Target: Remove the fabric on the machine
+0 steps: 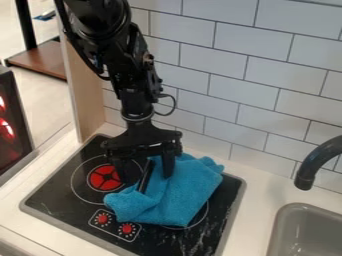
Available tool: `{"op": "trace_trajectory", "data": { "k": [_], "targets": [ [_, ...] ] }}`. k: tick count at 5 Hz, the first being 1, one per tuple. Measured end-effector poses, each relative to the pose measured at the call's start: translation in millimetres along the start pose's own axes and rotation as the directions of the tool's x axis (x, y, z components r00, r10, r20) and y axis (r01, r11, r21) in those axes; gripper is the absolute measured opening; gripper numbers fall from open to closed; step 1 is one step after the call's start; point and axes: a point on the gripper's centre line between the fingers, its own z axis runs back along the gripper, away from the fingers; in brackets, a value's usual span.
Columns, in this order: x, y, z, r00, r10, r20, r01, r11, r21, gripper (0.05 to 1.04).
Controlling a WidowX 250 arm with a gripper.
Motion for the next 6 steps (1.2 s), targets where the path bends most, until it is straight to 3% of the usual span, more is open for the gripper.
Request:
{"op": "trace_trajectory", "data": {
  "k": [1,2,4,5,6],
  "targets": [
    [0.5,0.3,-1.2,1.0,0.007,0.002,-0.007,1.0,0.001,0.999],
    [0.3,4.7,-14.7,1.0,0.01,-0.018,-0.009,0.999,0.036,0.96],
    [-2.1,-3.6,-18.0,0.999,-0.005,0.041,0.002,0.997,0.078,0.355],
    [-5.2,-2.0,-19.4,0.999,0.0,0.035,-0.003,0.997,0.082,0.161],
    [-5.7,3.2,-18.7,1.0,0.022,0.019,-0.024,0.996,0.088,0.076]
  ]
}}
